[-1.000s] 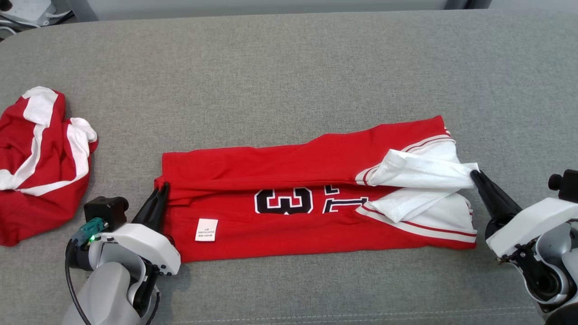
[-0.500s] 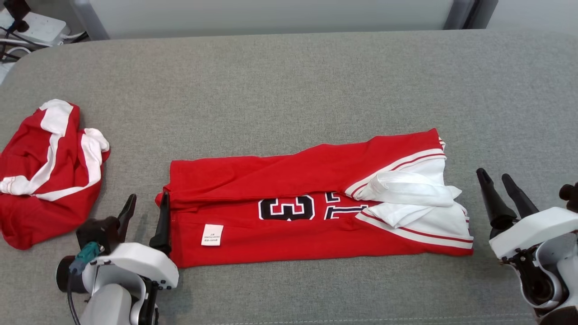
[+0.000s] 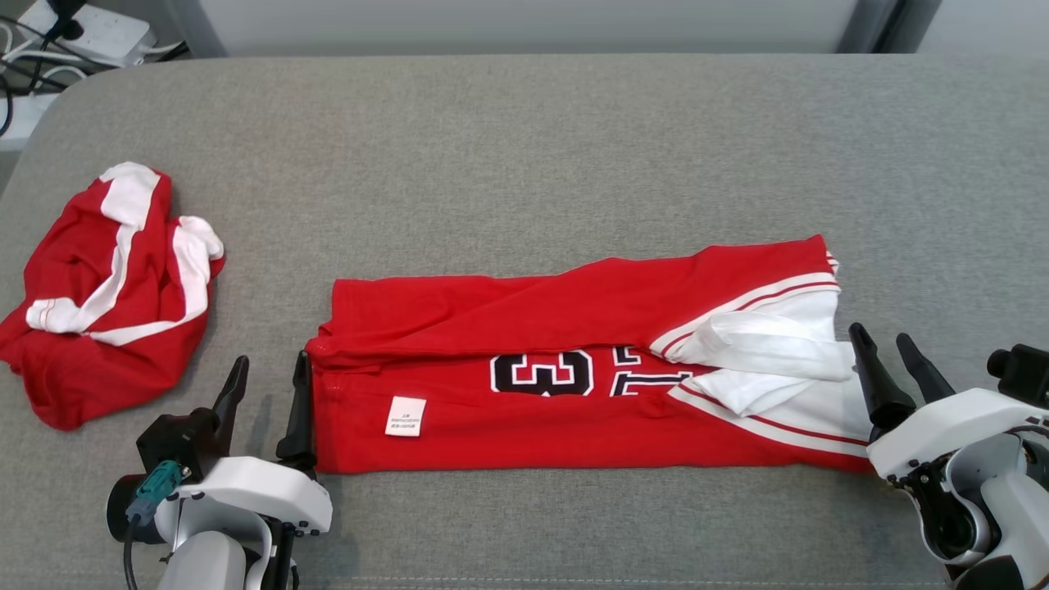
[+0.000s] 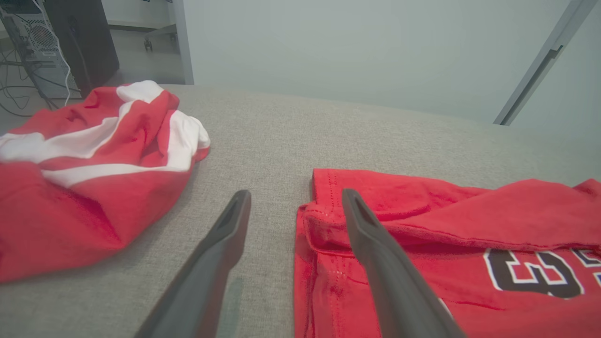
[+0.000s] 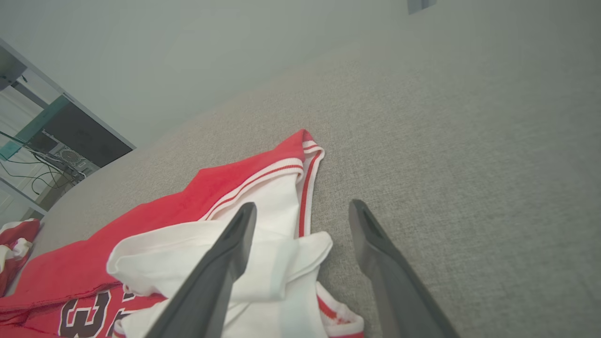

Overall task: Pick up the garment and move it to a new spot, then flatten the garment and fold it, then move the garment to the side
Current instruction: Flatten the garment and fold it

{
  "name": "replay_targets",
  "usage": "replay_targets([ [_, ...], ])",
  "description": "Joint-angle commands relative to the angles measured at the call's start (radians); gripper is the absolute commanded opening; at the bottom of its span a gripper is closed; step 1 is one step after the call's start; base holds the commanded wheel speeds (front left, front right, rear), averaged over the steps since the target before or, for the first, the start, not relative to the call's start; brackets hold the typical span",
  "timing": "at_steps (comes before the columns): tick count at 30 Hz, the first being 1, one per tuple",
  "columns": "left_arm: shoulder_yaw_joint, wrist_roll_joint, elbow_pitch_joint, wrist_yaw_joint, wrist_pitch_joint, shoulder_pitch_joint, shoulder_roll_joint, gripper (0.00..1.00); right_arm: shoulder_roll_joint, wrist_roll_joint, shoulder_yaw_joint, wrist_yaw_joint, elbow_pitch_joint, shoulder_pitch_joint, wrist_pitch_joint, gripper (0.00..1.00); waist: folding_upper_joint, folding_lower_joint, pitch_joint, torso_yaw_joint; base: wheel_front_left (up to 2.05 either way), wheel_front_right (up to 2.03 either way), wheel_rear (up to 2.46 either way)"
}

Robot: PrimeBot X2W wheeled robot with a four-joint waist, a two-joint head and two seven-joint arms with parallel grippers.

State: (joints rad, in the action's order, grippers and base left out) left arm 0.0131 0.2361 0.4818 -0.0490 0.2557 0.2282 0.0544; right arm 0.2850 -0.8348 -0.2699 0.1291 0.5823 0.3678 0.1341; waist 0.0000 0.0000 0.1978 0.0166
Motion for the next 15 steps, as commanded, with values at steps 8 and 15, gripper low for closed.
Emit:
replay_targets([
  [8, 0.05, -0.028, -0.044, -0.029, 0.006, 0.015, 0.007, 1.0, 0.011, 0.009, -0.034, 0.002, 0.081, 0.066, 0.023, 1.0, 0.0, 0.0, 0.056, 0.057, 0.0, 0.0, 0.0],
  [15, 0.058, -0.032, -0.049, -0.038, 0.006, 0.026, 0.001, 1.0, 0.007, 0.025, -0.079, 0.002, 0.126, 0.09, 0.006, 1.0, 0.0, 0.0, 0.077, 0.074, 0.0, 0.0, 0.0],
])
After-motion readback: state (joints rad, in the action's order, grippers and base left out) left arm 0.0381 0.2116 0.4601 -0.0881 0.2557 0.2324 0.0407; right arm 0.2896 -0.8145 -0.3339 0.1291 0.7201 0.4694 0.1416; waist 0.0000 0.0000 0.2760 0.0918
